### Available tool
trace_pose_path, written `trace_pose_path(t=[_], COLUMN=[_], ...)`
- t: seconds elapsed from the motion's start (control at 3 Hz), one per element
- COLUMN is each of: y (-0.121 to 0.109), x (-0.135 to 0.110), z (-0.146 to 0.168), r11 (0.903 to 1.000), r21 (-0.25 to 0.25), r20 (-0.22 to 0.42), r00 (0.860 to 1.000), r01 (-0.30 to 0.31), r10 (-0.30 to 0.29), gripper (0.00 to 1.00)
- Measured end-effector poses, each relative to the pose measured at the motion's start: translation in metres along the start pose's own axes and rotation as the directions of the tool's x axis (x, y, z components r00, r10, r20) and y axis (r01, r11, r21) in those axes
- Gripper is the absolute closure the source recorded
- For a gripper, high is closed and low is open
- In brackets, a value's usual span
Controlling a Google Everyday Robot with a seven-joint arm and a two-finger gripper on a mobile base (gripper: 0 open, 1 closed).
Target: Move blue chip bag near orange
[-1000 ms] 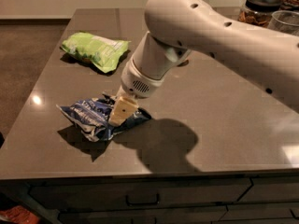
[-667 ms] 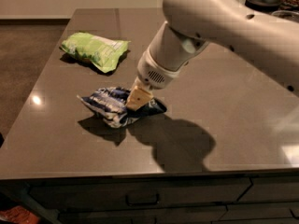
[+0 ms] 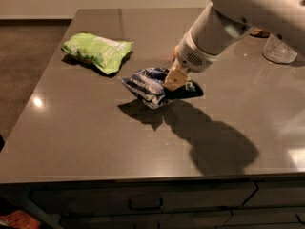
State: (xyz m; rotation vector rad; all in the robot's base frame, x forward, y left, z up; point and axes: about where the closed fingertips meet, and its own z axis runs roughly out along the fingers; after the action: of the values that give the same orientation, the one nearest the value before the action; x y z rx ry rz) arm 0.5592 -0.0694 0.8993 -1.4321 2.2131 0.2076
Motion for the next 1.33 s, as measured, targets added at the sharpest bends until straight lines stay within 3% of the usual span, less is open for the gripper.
trace_pose_path(t=[0.33,1.0,1.33], y=[-0.040,-0.104,-0.126], x=[0.019,0.045,0.053], z=[-0.015,-0.023,-0.025], r11=[0.9957,0.9790,0.9722], r21=[0.082,0.190,0.221], r20=[-0.034,-0.123,-0.165], r00=[0.998,0.987,0.980], r01=[-0.041,-0.074,-0.077], r10=[0.044,0.099,0.115], gripper=[1.00,1.00,0.83])
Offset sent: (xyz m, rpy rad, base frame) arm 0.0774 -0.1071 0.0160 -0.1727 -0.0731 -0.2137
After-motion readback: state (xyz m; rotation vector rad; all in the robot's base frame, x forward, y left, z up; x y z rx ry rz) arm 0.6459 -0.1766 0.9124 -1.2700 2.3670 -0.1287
